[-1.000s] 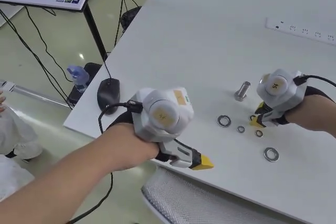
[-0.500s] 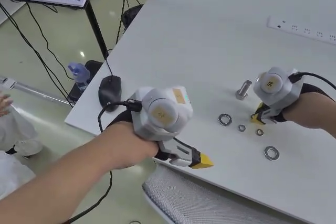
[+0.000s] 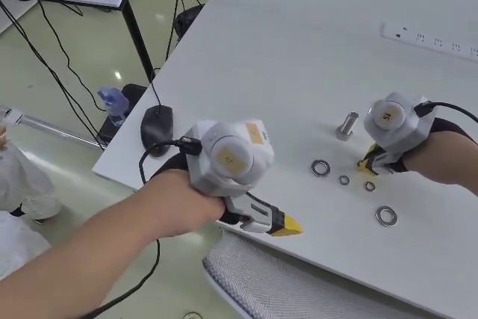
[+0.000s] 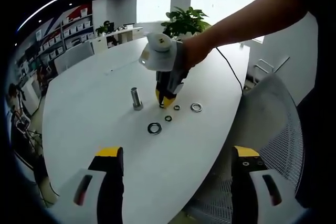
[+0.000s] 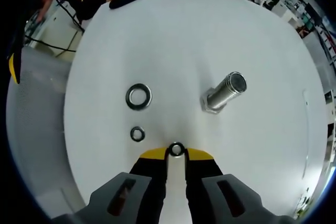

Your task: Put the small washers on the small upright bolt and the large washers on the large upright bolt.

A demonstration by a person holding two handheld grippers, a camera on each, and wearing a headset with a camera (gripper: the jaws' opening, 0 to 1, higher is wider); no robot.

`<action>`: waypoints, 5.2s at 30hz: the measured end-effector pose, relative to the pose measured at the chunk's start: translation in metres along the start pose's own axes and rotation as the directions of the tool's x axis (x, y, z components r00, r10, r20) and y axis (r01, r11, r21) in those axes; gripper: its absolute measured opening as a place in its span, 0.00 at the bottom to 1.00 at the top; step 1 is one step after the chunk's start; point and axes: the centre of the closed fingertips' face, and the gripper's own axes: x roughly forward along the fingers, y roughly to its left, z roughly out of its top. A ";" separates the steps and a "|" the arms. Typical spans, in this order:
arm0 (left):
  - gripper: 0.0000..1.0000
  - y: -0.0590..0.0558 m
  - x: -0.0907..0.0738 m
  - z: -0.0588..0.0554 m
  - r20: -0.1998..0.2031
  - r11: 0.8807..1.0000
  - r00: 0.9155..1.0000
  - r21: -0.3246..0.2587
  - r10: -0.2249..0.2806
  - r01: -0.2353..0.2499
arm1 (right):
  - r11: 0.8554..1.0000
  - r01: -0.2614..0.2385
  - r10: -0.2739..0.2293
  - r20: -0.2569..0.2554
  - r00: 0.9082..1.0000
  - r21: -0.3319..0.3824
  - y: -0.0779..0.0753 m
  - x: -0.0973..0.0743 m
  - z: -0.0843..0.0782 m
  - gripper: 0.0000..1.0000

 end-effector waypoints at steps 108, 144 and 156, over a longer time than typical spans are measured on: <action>0.82 0.018 0.009 -0.005 -0.031 0.998 0.999 -0.041 0.043 -0.044 | 0.990 0.079 -0.078 -0.014 0.997 0.117 -0.059 -0.057 -0.063 0.13; 0.86 0.019 0.010 -0.004 -0.025 0.998 0.999 -0.040 0.044 -0.045 | 0.989 0.064 -0.059 -0.043 0.997 0.136 -0.062 -0.029 -0.075 0.13; 0.84 0.018 0.010 -0.011 -0.049 0.998 0.998 -0.040 0.037 -0.039 | 0.990 0.052 -0.047 -0.044 0.998 0.131 -0.061 -0.027 -0.075 0.14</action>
